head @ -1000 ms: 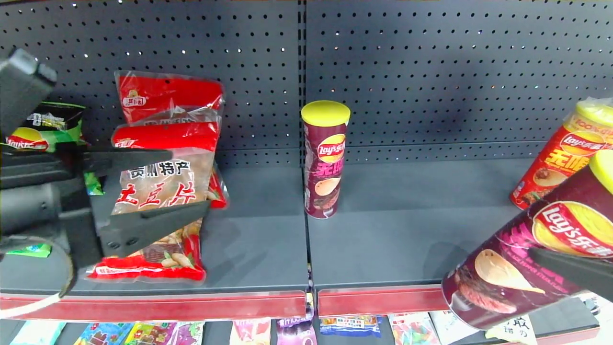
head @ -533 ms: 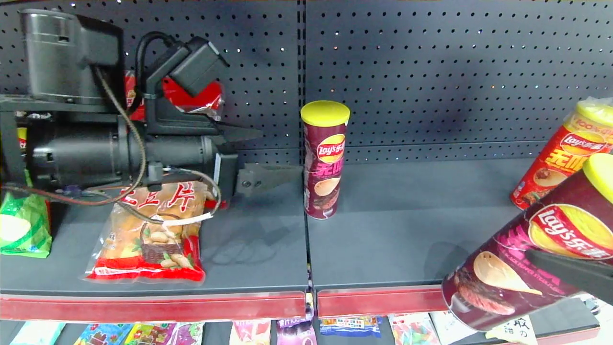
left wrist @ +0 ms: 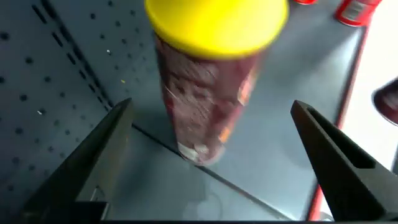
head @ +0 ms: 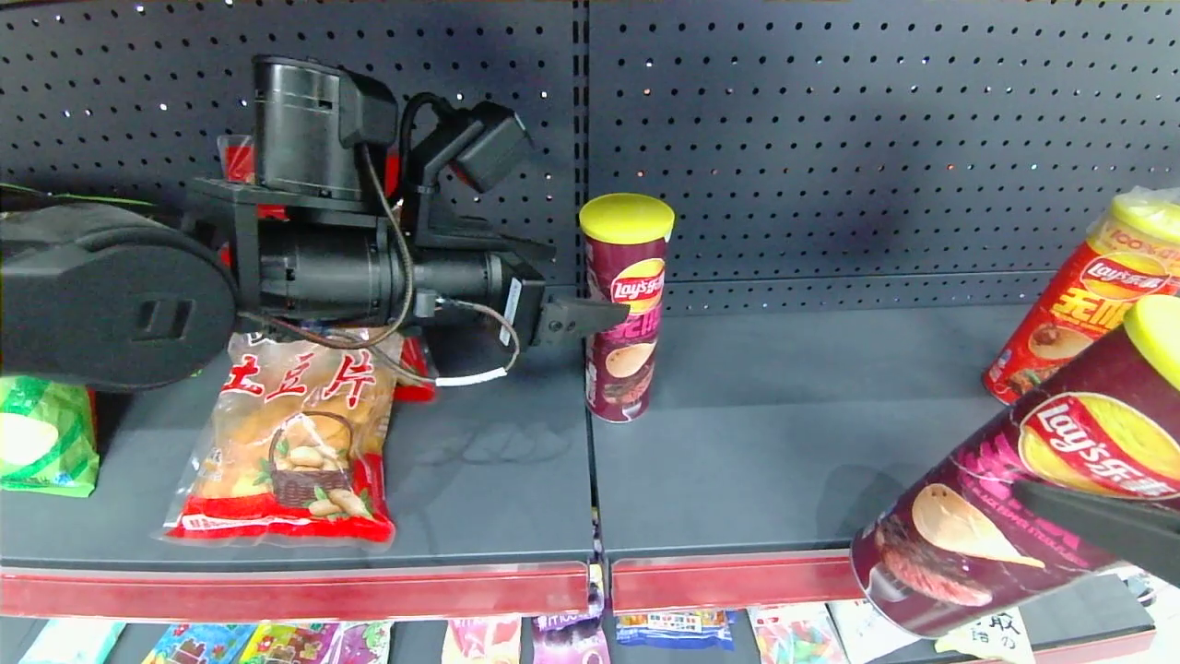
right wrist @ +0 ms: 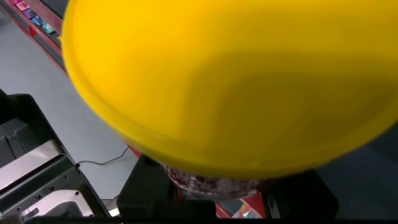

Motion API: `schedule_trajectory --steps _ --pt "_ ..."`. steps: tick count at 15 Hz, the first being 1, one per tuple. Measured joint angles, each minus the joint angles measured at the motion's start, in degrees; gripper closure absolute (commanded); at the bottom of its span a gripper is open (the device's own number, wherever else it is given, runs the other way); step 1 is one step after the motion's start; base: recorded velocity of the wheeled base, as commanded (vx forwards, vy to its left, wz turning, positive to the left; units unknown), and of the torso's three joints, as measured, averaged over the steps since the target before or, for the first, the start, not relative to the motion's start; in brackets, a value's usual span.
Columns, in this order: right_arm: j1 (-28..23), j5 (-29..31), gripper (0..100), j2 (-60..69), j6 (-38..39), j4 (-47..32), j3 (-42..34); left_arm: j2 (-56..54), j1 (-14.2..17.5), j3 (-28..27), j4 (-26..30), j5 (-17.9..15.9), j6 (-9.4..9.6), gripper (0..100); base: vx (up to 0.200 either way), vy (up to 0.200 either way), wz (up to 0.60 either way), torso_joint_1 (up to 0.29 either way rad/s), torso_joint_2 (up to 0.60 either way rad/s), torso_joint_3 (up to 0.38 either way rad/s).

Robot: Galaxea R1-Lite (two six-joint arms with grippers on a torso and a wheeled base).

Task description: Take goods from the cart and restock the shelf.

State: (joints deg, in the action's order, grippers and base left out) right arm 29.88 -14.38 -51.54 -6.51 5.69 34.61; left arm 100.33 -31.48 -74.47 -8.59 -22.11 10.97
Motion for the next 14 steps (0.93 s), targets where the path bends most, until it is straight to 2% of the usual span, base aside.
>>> schedule_trajectory --steps 7,11,12,14 --pt "0.0 0.0 100 0.1 0.2 0.0 -0.1 6.9 -2.2 -8.0 0.0 2.5 -0.63 0 0.0 0.0 0.0 0.0 0.0 0.0" --pt "0.0 0.0 100 0.1 0.2 0.0 -0.1 9.9 -2.6 -9.3 -0.6 3.0 -0.61 0 0.0 0.0 0.0 0.0 0.0 0.0" --pt "0.0 0.0 100 0.1 0.2 0.0 -0.1 10.8 -2.6 -9.5 -3.3 3.7 -0.6 100 0.0 0.0 0.0 0.0 0.0 0.0" --pt "-0.1 0.0 100 0.0 0.3 0.0 -0.1 12.7 -2.7 -9.6 -8.4 5.4 -0.72 100 0.0 0.0 0.0 0.0 0.0 0.0"
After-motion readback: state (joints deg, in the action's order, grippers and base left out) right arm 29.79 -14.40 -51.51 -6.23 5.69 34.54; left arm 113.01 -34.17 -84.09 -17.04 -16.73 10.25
